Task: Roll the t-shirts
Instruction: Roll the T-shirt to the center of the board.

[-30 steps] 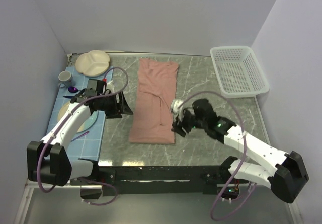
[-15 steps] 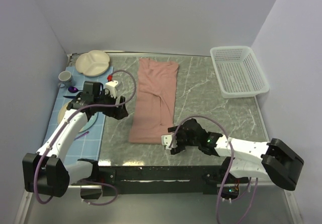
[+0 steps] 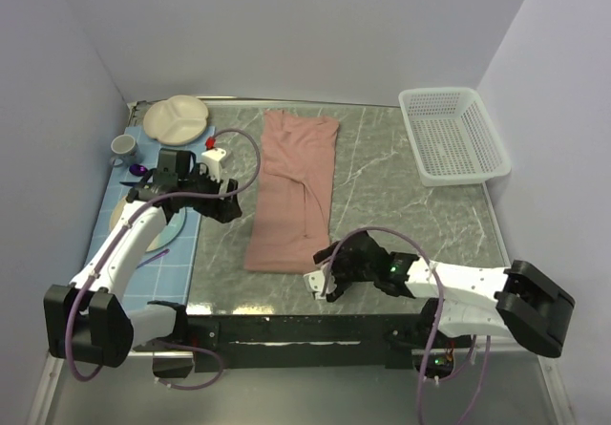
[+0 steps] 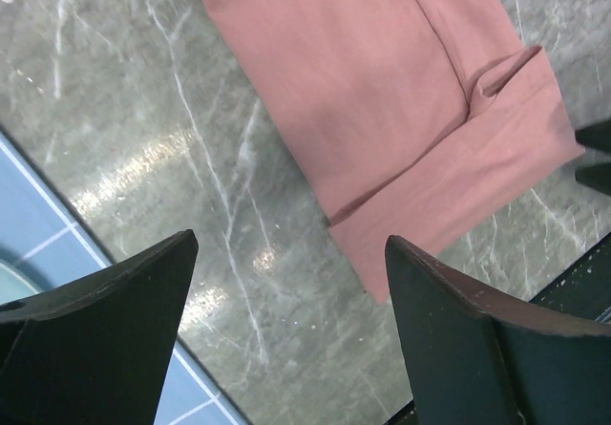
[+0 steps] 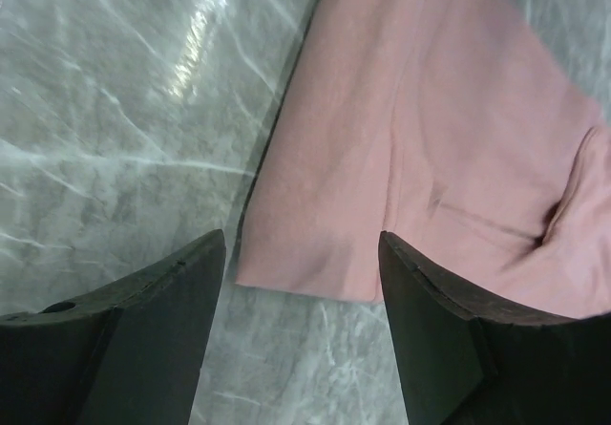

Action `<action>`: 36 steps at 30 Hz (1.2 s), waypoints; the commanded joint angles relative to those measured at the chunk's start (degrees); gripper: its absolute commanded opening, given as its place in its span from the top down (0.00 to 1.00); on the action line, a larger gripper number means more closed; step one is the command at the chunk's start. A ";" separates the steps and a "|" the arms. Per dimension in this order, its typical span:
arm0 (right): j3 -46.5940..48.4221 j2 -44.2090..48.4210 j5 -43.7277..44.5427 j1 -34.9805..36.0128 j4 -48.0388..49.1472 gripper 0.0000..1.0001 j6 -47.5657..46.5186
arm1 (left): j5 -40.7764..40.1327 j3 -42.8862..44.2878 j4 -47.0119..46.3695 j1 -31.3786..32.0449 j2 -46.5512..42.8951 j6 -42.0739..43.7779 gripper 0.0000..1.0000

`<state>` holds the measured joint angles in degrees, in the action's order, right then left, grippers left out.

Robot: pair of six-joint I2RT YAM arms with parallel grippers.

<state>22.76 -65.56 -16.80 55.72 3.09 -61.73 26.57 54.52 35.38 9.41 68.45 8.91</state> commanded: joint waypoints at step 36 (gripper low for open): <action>11.33 -9.23 5.73 0.44 -11.88 0.88 20.42 | 21.26 -25.51 -10.91 13.33 -18.35 51.05 0.12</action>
<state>31.62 -74.48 -9.02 57.19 -6.09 -45.60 47.64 31.62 35.16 17.43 51.57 63.18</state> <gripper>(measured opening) 0.129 0.913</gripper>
